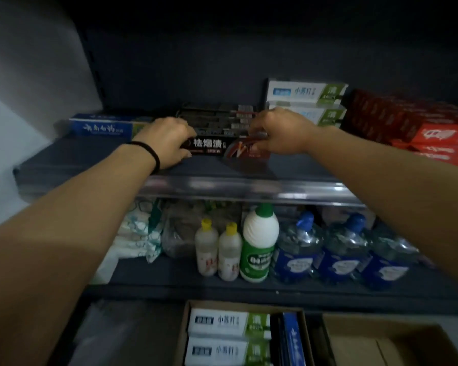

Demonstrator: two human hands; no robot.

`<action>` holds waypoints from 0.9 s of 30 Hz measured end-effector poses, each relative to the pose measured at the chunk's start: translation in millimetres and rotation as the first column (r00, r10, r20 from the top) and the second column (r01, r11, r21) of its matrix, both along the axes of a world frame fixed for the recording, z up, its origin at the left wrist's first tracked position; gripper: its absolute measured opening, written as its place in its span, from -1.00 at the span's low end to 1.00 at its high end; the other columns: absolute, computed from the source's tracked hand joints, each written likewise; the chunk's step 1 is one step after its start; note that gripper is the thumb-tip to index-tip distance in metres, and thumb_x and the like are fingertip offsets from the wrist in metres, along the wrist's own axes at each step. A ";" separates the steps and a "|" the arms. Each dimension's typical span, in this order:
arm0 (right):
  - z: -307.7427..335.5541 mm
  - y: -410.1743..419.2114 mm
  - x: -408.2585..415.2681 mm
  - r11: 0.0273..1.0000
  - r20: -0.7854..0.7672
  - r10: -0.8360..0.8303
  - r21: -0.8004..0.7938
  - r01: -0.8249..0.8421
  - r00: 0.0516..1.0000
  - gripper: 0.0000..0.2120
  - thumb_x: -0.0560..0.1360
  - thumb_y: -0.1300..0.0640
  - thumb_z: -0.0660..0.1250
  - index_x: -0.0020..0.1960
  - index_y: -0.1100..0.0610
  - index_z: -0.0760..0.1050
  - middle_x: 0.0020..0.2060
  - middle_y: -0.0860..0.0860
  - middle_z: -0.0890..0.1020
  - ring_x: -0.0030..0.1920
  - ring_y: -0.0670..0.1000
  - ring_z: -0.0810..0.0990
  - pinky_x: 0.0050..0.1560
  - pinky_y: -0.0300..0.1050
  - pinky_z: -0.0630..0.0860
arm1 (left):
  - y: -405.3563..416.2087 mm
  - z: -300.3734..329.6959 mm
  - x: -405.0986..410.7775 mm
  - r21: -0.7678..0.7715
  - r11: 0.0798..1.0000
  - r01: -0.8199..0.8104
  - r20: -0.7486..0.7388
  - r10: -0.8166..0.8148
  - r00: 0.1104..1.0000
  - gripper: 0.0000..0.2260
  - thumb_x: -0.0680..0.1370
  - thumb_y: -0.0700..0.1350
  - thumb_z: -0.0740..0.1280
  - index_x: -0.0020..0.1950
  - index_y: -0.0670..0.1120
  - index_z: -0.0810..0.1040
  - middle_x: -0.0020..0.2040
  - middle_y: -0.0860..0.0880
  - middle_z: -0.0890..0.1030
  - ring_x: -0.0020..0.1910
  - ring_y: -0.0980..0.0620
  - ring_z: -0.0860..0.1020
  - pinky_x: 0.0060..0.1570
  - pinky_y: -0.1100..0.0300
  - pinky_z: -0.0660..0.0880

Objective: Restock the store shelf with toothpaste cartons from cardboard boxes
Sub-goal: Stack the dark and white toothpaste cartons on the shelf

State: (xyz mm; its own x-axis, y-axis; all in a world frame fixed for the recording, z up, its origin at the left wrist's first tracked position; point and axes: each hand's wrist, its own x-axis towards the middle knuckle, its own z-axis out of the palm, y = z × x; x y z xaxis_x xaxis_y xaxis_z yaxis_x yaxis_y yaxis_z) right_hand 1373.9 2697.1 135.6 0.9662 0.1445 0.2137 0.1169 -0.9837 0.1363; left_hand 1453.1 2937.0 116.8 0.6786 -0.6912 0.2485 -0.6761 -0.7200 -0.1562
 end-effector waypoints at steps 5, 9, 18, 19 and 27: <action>-14.3 16.6 -56.3 0.999 -0.002 0.030 0.015 -0.030 1.000 -0.61 0.48 -0.05 0.39 0.23 0.12 0.51 0.15 0.12 0.58 0.12 0.17 0.53 0.07 0.11 0.52 | 6.6 -15.8 -57.0 -0.008 0.997 0.077 -0.031 -0.077 0.997 -0.63 0.50 -0.05 0.39 0.29 -0.10 0.51 0.23 -0.11 0.51 0.20 -0.14 0.46 0.11 -0.02 0.47; -45.0 39.4 -113.6 0.995 -0.063 0.068 0.072 -0.064 0.996 -0.59 0.49 -0.02 0.38 0.29 0.10 0.49 0.21 0.08 0.54 0.17 0.14 0.51 0.10 0.06 0.50 | 12.1 -44.4 -112.2 0.004 0.992 0.125 -0.097 -0.124 0.987 -0.60 0.50 -0.04 0.39 0.31 -0.09 0.49 0.26 -0.10 0.50 0.24 -0.13 0.44 0.17 -0.02 0.44; -152.0 68.1 -204.5 0.985 -0.242 0.042 0.171 0.000 0.969 -0.55 0.49 -0.01 0.37 0.34 0.05 0.43 0.26 0.03 0.52 0.23 0.10 0.50 0.12 0.07 0.50 | 23.8 -148.1 -204.0 0.087 0.977 0.197 -0.309 -0.161 0.937 -0.64 0.45 0.02 0.40 0.22 -0.02 0.51 0.20 -0.04 0.53 0.19 -0.11 0.49 0.08 -0.05 0.50; -163.3 68.5 -211.6 0.983 -0.263 0.034 0.181 0.014 0.964 -0.55 0.49 -0.02 0.38 0.33 0.06 0.44 0.26 0.03 0.52 0.23 0.10 0.50 0.12 0.07 0.50 | 24.5 -157.7 -210.3 0.099 0.974 0.202 -0.328 -0.159 0.931 -0.62 0.46 0.04 0.39 0.25 -0.02 0.50 0.23 -0.02 0.51 0.20 -0.09 0.48 0.09 -0.04 0.49; -246.3 62.2 -235.4 0.973 -0.384 0.011 0.215 0.078 0.923 -0.50 0.51 -0.04 0.35 0.40 0.06 0.38 0.29 0.03 0.47 0.26 0.09 0.47 0.16 0.01 0.47 | 18.8 -236.2 -231.9 0.153 0.960 0.235 -0.452 -0.144 0.881 -0.64 0.52 0.01 0.33 0.30 -0.01 0.45 0.24 -0.01 0.48 0.22 -0.05 0.44 0.09 0.02 0.47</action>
